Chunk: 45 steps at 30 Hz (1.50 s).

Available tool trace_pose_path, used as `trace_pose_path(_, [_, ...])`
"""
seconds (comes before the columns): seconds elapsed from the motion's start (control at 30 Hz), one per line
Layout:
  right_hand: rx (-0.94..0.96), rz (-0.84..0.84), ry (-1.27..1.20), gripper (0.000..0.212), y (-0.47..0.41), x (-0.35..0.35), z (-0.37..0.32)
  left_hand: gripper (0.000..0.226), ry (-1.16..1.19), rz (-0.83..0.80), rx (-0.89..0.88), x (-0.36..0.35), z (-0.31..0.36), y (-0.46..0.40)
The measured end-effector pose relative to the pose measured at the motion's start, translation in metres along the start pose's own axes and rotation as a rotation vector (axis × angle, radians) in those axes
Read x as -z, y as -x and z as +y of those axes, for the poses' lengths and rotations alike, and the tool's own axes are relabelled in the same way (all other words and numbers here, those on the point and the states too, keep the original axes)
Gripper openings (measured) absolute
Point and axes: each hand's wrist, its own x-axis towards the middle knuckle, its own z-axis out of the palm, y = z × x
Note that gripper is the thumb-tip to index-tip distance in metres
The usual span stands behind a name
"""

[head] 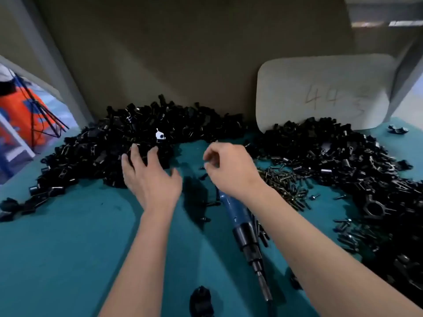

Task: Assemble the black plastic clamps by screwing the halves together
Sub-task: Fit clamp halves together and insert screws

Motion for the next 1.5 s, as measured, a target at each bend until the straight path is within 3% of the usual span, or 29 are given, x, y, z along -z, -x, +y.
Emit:
trace_pose_path(0.1, [0.010, -0.086, -0.038, 0.012, -0.011, -0.014, -0.002, 0.064, -0.158, -0.115, -0.029, -0.011, 0.000, -0.010])
trace_pose_path(0.2, [0.078, -0.237, 0.158, 0.020, -0.010, -0.025, -0.005, 0.051, -0.110, -0.067, -0.062, -0.015, -0.003, -0.008])
trace_pose_path(0.27, [0.085, -0.249, 0.171, 0.024, -0.009, -0.027, -0.007, 0.047, -0.089, -0.029, -0.058, -0.013, -0.003, -0.007])
trace_pose_path(0.6, [0.061, -0.040, 0.027, 0.014, 0.016, -0.015, -0.001, 0.034, 0.149, 0.137, -0.160, -0.004, -0.002, 0.000])
trace_pose_path(0.73, [-0.087, 0.113, -0.077, 0.017, 0.019, 0.006, 0.023, 0.032, 0.234, 0.146, -0.274, -0.005, 0.014, 0.011])
trace_pose_path(0.9, [-0.249, 0.176, 0.080, 0.018, 0.018, 0.034, 0.057, 0.022, 0.238, 0.113, -0.266, -0.014, 0.017, 0.018])
trace_pose_path(1.07, [-0.337, 0.093, 0.346, 0.026, 0.000, 0.057, 0.081, 0.032, 0.218, 0.023, -0.180, -0.019, 0.011, 0.011])
trace_pose_path(1.23, [-0.395, -0.240, 0.567, 0.063, -0.013, 0.047, 0.090, 0.048, 0.280, -0.096, -0.069, -0.022, 0.004, 0.008])
trace_pose_path(1.37, [-0.344, -0.112, 0.556, 0.041, -0.012, 0.043, 0.096, 0.066, 0.281, -0.015, -0.005, -0.021, 0.005, 0.008])
trace_pose_path(1.43, [-0.356, -0.045, 0.505, 0.030, -0.009, 0.047, 0.096, 0.066, 0.314, 0.058, 0.018, -0.020, 0.006, 0.010])
trace_pose_path(1.5, [-0.384, -0.033, 0.478, 0.031, -0.007, 0.052, 0.096, 0.059, 0.456, 0.113, 0.023, -0.016, 0.008, 0.012])
